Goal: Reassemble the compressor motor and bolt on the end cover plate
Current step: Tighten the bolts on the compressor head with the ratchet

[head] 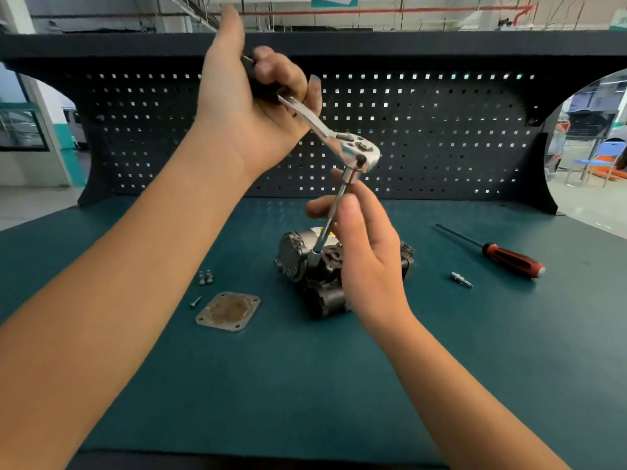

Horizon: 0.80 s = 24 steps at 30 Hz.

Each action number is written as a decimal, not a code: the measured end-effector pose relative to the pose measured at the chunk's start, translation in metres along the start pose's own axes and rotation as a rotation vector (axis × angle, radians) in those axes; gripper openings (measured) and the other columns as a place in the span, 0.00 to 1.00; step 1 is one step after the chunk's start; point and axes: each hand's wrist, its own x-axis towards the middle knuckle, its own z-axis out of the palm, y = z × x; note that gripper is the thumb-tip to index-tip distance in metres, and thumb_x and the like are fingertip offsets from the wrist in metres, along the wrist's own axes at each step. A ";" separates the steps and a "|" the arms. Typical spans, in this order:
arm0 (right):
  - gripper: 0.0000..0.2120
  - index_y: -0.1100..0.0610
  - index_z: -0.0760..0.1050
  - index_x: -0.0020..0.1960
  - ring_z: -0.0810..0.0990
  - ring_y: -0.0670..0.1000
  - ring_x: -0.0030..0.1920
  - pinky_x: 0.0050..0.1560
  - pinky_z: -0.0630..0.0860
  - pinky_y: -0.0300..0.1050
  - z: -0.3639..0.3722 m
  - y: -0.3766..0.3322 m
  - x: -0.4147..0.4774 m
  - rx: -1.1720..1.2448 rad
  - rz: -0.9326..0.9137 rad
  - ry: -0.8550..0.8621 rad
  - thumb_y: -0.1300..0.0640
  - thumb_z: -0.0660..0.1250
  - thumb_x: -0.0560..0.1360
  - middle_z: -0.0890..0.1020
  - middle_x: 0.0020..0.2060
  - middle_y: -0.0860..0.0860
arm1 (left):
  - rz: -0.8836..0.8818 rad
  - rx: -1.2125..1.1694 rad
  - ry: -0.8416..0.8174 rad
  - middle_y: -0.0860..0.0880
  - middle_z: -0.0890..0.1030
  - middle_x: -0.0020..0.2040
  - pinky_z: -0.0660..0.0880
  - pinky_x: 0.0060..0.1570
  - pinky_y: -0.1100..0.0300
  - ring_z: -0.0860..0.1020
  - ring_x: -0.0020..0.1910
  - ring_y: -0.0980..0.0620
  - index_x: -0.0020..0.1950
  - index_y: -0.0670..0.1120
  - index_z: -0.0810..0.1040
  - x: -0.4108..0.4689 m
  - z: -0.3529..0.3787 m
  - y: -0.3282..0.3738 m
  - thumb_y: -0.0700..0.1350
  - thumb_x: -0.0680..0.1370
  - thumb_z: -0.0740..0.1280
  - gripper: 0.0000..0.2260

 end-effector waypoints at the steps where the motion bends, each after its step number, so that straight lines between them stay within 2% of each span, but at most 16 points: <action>1: 0.11 0.53 0.74 0.45 0.78 0.41 0.36 0.39 0.73 0.32 0.004 -0.006 0.002 0.062 0.036 0.017 0.49 0.56 0.75 0.79 0.33 0.42 | -0.012 0.026 -0.005 0.54 0.65 0.21 0.74 0.35 0.62 0.68 0.20 0.58 0.28 0.46 0.66 -0.004 -0.003 -0.001 0.61 0.79 0.56 0.25; 3: 0.14 0.53 0.73 0.38 0.72 0.44 0.26 0.29 0.70 0.35 0.009 -0.014 0.003 0.231 0.151 0.068 0.44 0.56 0.73 0.75 0.26 0.45 | -0.044 0.157 0.007 0.54 0.68 0.22 0.76 0.35 0.62 0.71 0.22 0.57 0.26 0.47 0.68 -0.011 -0.011 -0.003 0.64 0.78 0.55 0.28; 5: 0.18 0.55 0.73 0.37 0.63 0.45 0.21 0.22 0.63 0.36 0.011 -0.016 0.000 0.347 0.257 0.126 0.41 0.57 0.71 0.66 0.21 0.46 | -0.102 0.339 0.012 0.52 0.73 0.24 0.77 0.36 0.61 0.76 0.25 0.55 0.24 0.47 0.71 -0.016 -0.023 -0.003 0.66 0.77 0.54 0.30; 6: 0.20 0.57 0.73 0.37 0.59 0.45 0.21 0.21 0.59 0.36 0.012 -0.016 -0.001 0.390 0.301 0.152 0.40 0.57 0.71 0.62 0.20 0.46 | -0.144 0.428 -0.016 0.51 0.77 0.27 0.78 0.36 0.60 0.79 0.29 0.53 0.26 0.47 0.73 -0.019 -0.031 -0.001 0.67 0.76 0.53 0.29; 8: 0.22 0.60 0.71 0.38 0.54 0.46 0.20 0.20 0.53 0.36 0.009 -0.014 -0.003 0.443 0.368 0.214 0.41 0.59 0.74 0.57 0.19 0.46 | -0.245 0.637 -0.149 0.49 0.83 0.37 0.79 0.39 0.56 0.82 0.41 0.51 0.37 0.47 0.77 -0.027 -0.053 0.006 0.69 0.75 0.50 0.29; 10: 0.20 0.59 0.70 0.36 0.52 0.46 0.19 0.20 0.51 0.35 0.003 -0.011 -0.002 0.463 0.415 0.280 0.44 0.57 0.78 0.55 0.19 0.45 | -0.328 0.793 -0.264 0.48 0.84 0.46 0.80 0.44 0.53 0.82 0.48 0.49 0.49 0.48 0.78 -0.037 -0.082 0.016 0.68 0.73 0.50 0.28; 12: 0.19 0.57 0.71 0.35 0.52 0.46 0.19 0.20 0.51 0.34 -0.005 -0.010 0.002 0.483 0.443 0.340 0.46 0.56 0.78 0.55 0.19 0.45 | -0.366 0.981 -0.233 0.49 0.83 0.49 0.80 0.44 0.55 0.82 0.47 0.50 0.54 0.50 0.77 -0.046 -0.113 0.026 0.63 0.75 0.56 0.20; 14: 0.19 0.57 0.71 0.35 0.53 0.45 0.19 0.20 0.52 0.34 -0.016 -0.008 0.008 0.502 0.448 0.389 0.46 0.56 0.78 0.55 0.19 0.45 | -0.332 1.365 -0.129 0.53 0.83 0.46 0.79 0.42 0.62 0.82 0.43 0.55 0.53 0.51 0.78 -0.051 -0.148 0.029 0.49 0.79 0.62 0.07; 16: 0.18 0.56 0.71 0.36 0.52 0.46 0.20 0.20 0.52 0.35 -0.025 -0.007 0.014 0.513 0.441 0.433 0.45 0.56 0.78 0.55 0.19 0.45 | -0.310 1.821 -0.087 0.55 0.81 0.47 0.74 0.43 0.70 0.80 0.43 0.55 0.54 0.47 0.80 -0.052 -0.185 0.024 0.39 0.78 0.64 0.08; 18: 0.18 0.56 0.71 0.36 0.52 0.46 0.20 0.20 0.52 0.36 -0.033 -0.005 0.019 0.515 0.428 0.461 0.45 0.56 0.78 0.54 0.20 0.45 | -0.385 2.089 -0.131 0.53 0.77 0.53 0.67 0.48 0.71 0.75 0.46 0.56 0.58 0.46 0.79 -0.055 -0.216 0.014 0.37 0.77 0.64 0.12; 21: 0.18 0.56 0.71 0.35 0.52 0.46 0.20 0.20 0.52 0.35 -0.043 -0.003 0.027 0.509 0.412 0.477 0.45 0.56 0.77 0.54 0.20 0.46 | -0.480 2.199 -0.137 0.51 0.75 0.56 0.65 0.47 0.70 0.71 0.45 0.58 0.59 0.48 0.79 -0.055 -0.241 0.004 0.40 0.77 0.65 0.12; 24: 0.19 0.56 0.70 0.35 0.52 0.46 0.20 0.20 0.52 0.35 -0.050 -0.002 0.036 0.490 0.401 0.489 0.44 0.56 0.77 0.54 0.20 0.46 | -0.456 2.233 -0.090 0.52 0.79 0.54 0.66 0.44 0.71 0.73 0.43 0.60 0.55 0.47 0.81 -0.051 -0.248 0.004 0.40 0.76 0.66 0.10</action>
